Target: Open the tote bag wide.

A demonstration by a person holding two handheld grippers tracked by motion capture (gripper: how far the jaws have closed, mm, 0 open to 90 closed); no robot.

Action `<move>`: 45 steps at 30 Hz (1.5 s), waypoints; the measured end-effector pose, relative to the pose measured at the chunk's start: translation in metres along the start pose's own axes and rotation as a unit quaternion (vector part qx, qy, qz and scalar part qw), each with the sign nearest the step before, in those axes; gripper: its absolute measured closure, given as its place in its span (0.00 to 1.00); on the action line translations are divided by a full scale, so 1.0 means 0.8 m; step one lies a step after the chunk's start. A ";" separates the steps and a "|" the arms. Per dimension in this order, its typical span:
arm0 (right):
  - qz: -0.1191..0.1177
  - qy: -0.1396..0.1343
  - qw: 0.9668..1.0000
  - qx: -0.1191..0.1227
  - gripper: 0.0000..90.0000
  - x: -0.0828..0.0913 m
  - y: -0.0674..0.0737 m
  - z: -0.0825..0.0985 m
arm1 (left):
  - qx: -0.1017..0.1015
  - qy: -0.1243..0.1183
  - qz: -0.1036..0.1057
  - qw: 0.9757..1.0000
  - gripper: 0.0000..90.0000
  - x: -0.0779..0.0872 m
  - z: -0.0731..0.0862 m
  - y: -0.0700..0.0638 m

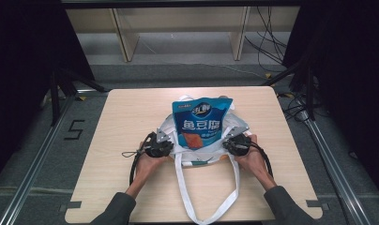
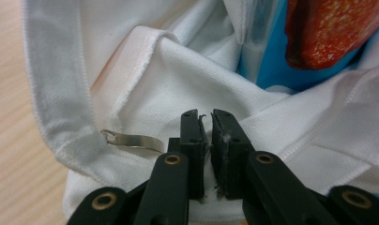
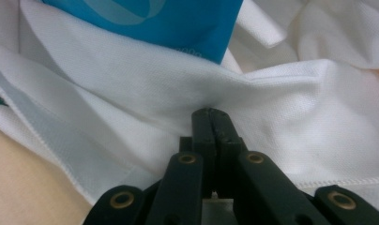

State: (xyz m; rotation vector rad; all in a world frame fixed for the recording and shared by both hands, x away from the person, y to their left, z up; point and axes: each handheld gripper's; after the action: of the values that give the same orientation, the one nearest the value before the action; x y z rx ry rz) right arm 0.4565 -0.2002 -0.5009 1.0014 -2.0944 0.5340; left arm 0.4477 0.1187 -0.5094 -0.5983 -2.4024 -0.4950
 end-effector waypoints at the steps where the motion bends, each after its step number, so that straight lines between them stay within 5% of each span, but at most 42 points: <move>1: -0.003 0.007 1.000 0.000 1.00 0.001 -0.002 -0.002 | 0.008 0.001 0.000 1.000 0.91 -0.002 -0.001 0.000; 5: 0.000 -0.001 1.000 -0.011 1.00 -0.003 -0.006 -0.004 | 0.002 0.001 -0.003 1.000 0.91 -0.003 -0.003 0.003; 10: -0.004 -0.013 1.000 -0.008 0.98 -0.003 -0.009 -0.003 | 0.026 -0.011 -0.006 1.000 0.89 -0.002 -0.003 0.002; 14: -0.005 -0.024 0.999 -0.039 0.90 0.005 -0.007 -0.005 | 0.021 -0.010 -0.002 1.000 0.84 0.002 -0.005 0.005; 21: -0.018 -0.060 0.997 -0.050 0.85 0.038 -0.013 -0.010 | 0.056 -0.040 0.015 0.998 0.72 0.021 -0.014 0.009; 26: -0.022 -0.094 0.994 -0.046 0.80 0.063 -0.017 -0.013 | 0.056 -0.047 0.033 0.997 0.62 0.037 -0.023 0.009; 29: -0.029 -0.113 0.992 -0.057 0.78 0.073 -0.016 -0.015 | 0.062 -0.055 0.026 0.996 0.59 0.052 -0.026 0.013; 33: -0.030 -0.115 0.991 -0.061 0.73 0.082 -0.007 -0.016 | 0.073 -0.060 0.030 0.995 0.56 0.062 -0.025 0.019; 34: -0.025 -0.116 0.991 -0.056 0.71 0.085 -0.007 -0.017 | 0.087 -0.069 0.036 0.993 0.55 0.068 -0.024 0.020; 39: -0.021 -0.124 0.991 -0.054 0.63 0.090 -0.003 -0.017 | 0.089 -0.072 0.042 0.993 0.50 0.083 -0.022 0.018; 41: -0.022 -0.121 0.990 -0.065 0.58 0.092 0.000 -0.017 | 0.070 -0.066 0.046 0.994 0.47 0.088 -0.021 0.019; 45: -0.018 -0.127 0.989 -0.068 0.52 0.099 0.003 -0.015 | 0.090 -0.073 0.065 0.991 0.40 0.097 -0.016 0.018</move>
State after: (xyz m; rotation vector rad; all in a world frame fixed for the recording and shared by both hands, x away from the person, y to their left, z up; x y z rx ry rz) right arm 0.4264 -0.2294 -0.4323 1.0715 -2.2961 0.2498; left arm 0.4062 0.1471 -0.4477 -0.7258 -2.4902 -0.1818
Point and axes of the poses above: each handheld gripper's, and its own axes: x roughly backward along the jaws, z roughly out of its underside, y roughly to its left, and after that the axes turned 9 degrees about -z, right-handed
